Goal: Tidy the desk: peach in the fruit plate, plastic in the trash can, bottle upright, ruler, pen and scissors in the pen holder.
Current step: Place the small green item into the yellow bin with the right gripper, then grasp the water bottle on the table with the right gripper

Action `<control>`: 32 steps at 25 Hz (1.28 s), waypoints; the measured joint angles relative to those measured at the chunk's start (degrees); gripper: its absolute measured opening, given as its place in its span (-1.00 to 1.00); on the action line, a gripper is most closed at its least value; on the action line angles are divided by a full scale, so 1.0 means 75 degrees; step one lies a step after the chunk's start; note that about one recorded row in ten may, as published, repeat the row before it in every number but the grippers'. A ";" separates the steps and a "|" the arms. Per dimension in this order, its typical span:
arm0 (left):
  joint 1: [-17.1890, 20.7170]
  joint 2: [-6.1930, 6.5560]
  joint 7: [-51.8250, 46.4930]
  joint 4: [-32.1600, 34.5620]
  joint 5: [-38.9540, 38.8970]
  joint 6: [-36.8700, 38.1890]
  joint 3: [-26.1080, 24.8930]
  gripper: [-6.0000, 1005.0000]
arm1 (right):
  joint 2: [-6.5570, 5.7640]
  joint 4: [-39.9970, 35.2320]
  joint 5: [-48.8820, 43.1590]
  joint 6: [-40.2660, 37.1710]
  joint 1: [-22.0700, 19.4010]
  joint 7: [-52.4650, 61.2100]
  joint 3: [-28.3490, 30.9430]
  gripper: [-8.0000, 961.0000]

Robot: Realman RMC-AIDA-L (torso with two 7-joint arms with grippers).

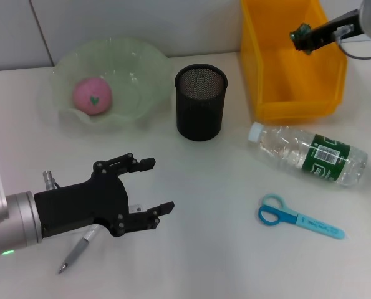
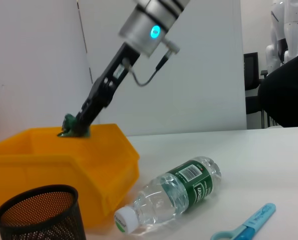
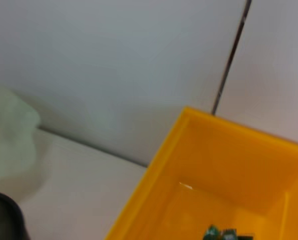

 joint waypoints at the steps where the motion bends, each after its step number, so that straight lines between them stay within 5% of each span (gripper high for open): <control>1: 0.0000 0.0000 0.0000 0.0000 0.0000 0.0000 0.0000 0.59 | 0.0007 0.0218 -0.0116 0.0164 0.0095 -0.0003 0.0000 -0.35; 6: 0.0000 0.0000 0.0000 0.0000 -0.0014 0.0031 -0.0054 0.59 | 0.0115 0.0394 -0.0156 0.0394 0.0218 -0.0155 -0.0065 0.09; 10: 0.0001 0.0000 0.0000 0.0001 -0.0020 0.0040 -0.0062 0.59 | 0.0144 0.0227 -0.0143 0.0255 0.0238 -0.0177 -0.0105 0.27; 17: 0.0041 0.0010 0.0000 0.0001 -0.0204 0.0043 -0.0071 0.59 | 0.0130 -0.0617 -0.0106 -0.1165 0.0228 -0.0178 -0.0040 0.57; 25: 0.0101 0.0012 0.0061 -0.0008 -0.0313 0.0042 -0.0074 0.59 | 0.0005 -0.2068 -0.0118 -0.3663 0.0261 -0.0215 0.0218 0.67; 32: 0.0109 0.0012 0.0101 -0.0089 -0.0393 0.0042 -0.0069 0.59 | -0.0077 -0.2151 -0.0168 -0.4726 0.0299 -0.0939 0.0263 0.67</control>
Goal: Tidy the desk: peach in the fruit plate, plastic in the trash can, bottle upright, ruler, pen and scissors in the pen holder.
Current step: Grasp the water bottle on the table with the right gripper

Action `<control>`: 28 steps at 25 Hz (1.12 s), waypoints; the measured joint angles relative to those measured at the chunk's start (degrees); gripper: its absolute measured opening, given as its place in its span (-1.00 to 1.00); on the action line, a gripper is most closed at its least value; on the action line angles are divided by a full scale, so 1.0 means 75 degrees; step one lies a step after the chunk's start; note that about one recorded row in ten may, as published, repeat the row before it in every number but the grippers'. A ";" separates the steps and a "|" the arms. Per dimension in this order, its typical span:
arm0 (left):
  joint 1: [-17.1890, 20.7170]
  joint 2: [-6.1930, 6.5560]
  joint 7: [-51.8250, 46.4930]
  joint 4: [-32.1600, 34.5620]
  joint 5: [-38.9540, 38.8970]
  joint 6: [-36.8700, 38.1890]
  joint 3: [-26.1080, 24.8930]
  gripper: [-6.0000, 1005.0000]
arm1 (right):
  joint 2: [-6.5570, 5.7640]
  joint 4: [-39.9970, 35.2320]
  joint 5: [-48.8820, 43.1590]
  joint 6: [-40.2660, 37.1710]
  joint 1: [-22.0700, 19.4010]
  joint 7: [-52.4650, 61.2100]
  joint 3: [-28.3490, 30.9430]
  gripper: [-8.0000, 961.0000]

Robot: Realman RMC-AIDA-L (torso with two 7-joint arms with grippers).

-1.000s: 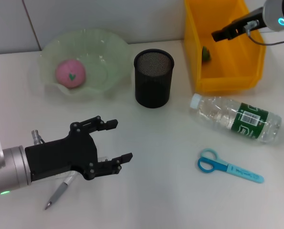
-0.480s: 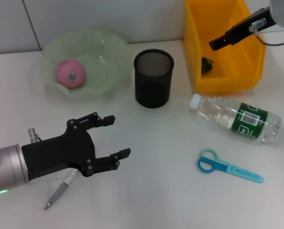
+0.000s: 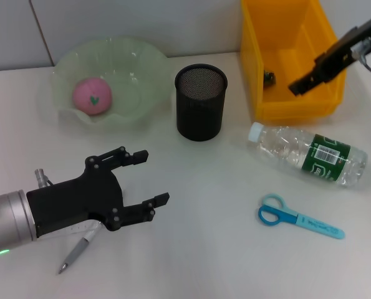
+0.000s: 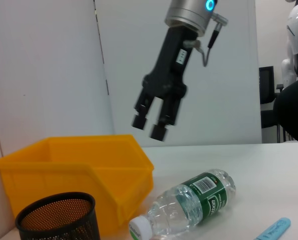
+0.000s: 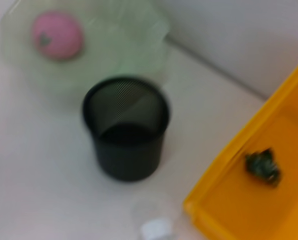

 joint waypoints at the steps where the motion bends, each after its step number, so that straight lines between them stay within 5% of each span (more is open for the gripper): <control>1: 0.0000 0.0000 0.0000 0.0000 0.0000 0.0000 0.0000 0.59 | -0.0001 0.0007 -0.0012 -0.0138 0.0004 -0.0102 -0.0017 0.67; 9: 0.0057 0.0000 0.0104 -0.0092 -0.0217 0.0001 -0.0003 0.59 | 0.0025 0.0166 -0.0504 -0.0846 0.0051 -0.0551 -0.0178 0.67; 21: 0.0094 0.0011 0.0169 -0.0190 -0.0401 0.0071 -0.0004 0.59 | 0.0122 0.0879 -0.0896 -0.0302 -0.0142 -0.0629 -0.0545 0.66; 28: 0.0083 0.0025 0.0169 -0.0192 -0.0401 0.0071 -0.0004 0.59 | 0.0342 0.1005 -0.1298 0.0111 -0.0159 -0.0633 -0.0579 0.66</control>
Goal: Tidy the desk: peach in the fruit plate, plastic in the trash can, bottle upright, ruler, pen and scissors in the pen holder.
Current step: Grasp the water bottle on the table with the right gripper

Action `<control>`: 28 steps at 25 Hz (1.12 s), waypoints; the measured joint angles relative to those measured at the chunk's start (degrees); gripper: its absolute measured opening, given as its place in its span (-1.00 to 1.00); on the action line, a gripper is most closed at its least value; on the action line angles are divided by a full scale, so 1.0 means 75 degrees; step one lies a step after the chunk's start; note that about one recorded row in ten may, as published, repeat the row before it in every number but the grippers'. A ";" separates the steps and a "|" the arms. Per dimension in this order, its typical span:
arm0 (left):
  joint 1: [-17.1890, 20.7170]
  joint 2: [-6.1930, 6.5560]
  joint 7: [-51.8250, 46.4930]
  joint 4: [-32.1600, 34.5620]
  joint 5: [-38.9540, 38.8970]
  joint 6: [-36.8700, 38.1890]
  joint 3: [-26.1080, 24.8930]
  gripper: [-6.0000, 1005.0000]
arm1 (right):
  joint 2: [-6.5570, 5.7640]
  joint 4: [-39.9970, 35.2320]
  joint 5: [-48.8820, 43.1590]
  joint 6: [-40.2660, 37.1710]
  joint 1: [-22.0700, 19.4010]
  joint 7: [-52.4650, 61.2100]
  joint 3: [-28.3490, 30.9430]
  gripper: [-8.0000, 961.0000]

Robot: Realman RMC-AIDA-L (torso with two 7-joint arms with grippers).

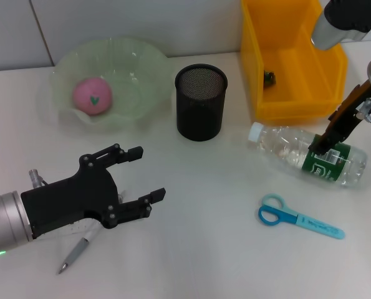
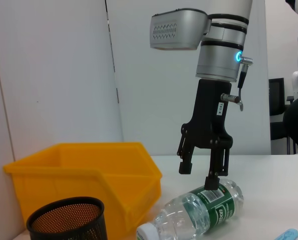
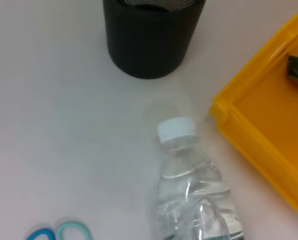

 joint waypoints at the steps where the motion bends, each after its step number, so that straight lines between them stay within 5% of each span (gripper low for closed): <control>1: -0.0004 0.0000 0.0000 0.0000 0.0000 0.0000 0.0000 0.59 | 0.0015 0.0006 -0.0037 0.0011 0.0003 0.0000 -0.0001 0.66; 28: -0.0012 -0.0002 0.0012 -0.0011 0.0005 0.0009 0.0000 0.59 | -0.0008 0.0873 -0.0087 0.0623 0.0078 0.0022 -0.0068 0.66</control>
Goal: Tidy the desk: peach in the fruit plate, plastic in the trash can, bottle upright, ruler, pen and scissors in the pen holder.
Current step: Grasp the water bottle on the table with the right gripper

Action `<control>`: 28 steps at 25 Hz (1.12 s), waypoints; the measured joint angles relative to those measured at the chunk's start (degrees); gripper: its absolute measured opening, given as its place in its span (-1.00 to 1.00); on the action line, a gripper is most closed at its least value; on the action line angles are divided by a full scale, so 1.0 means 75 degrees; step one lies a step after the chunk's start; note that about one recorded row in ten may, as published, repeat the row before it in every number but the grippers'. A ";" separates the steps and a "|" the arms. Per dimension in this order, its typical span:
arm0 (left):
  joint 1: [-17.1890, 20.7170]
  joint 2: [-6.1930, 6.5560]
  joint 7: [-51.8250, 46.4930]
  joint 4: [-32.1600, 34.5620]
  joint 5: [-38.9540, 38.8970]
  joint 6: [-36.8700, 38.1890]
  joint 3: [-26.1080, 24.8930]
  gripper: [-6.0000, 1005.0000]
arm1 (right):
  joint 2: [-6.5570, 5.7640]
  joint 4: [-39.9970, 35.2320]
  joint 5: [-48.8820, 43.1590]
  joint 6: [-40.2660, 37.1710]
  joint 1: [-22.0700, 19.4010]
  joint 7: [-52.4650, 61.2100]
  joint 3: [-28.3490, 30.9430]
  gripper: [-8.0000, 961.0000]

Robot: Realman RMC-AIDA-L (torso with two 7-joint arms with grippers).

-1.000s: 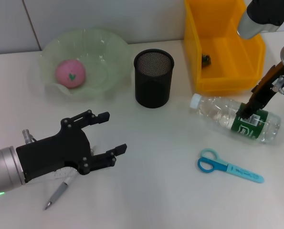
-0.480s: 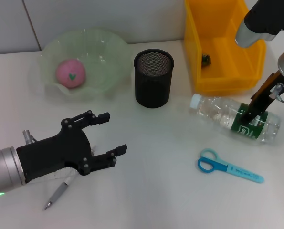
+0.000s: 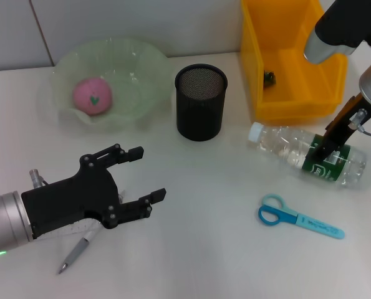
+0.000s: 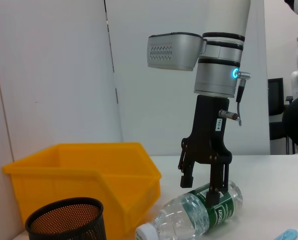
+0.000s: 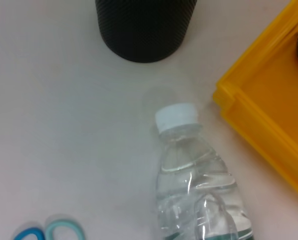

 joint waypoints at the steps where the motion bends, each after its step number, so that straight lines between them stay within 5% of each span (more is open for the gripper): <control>1: -0.0001 0.0000 0.0000 0.0000 0.0000 0.0001 0.0000 0.59 | -0.0008 0.0017 0.0001 0.0019 0.0000 0.0000 -0.0011 0.66; 28: -0.0027 0.0012 -0.0001 -0.0009 0.0000 -0.0004 0.0000 0.59 | -0.0021 0.0946 -0.0011 0.0856 0.0095 0.0311 -0.0575 0.66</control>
